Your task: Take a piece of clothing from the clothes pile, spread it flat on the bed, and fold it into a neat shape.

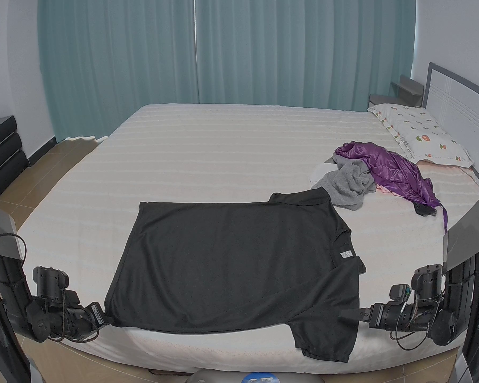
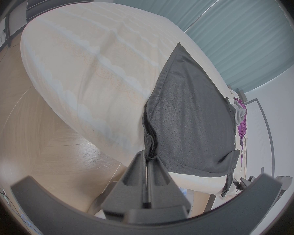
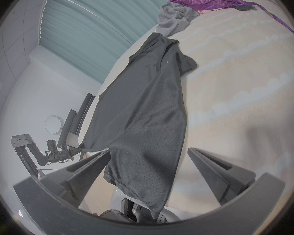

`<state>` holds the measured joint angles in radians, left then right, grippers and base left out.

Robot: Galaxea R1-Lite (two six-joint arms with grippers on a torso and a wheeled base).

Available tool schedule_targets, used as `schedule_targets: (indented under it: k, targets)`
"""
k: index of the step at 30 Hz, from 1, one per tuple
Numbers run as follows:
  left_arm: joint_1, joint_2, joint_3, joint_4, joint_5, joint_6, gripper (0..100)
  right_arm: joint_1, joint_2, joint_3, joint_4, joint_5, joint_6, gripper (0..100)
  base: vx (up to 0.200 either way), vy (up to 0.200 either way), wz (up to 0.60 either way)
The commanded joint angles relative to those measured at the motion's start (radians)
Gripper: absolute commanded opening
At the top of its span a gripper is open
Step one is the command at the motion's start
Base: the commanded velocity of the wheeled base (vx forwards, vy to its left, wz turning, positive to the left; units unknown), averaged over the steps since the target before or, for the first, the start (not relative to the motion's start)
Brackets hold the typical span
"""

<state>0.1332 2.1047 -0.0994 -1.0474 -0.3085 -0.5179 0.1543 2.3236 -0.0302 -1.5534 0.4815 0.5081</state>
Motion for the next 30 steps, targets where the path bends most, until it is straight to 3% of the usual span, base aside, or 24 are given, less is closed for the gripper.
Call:
schedule_targets:
  k: [1,14,22,23,30]
  targets:
    - [0.0,0.001,0.0,0.0,0.0,-0.001,0,0.014,0.031,-0.002,-0.016,0.0,0.0,100,0.0,0.0,0.0]
    - [0.0,0.001,0.0,0.0,0.0,-0.001,0,0.031,0.03,-0.017,-0.016,-0.001,0.013,100,0.0,0.0,0.0]
    - [0.0,0.001,-0.002,0.0,0.0,-0.001,0,0.068,0.043,-0.034,-0.014,-0.049,0.026,100,0.0,0.0,0.0]
    - [0.0,0.001,-0.002,0.0,0.0,-0.001,0,0.068,0.043,-0.034,-0.014,-0.049,0.026,0,0.0,0.0,0.0]
    - [0.0,0.001,-0.002,0.0,0.0,-0.001,0,0.059,0.034,-0.02,-0.016,-0.1,0.021,0,0.0,0.0,0.0]
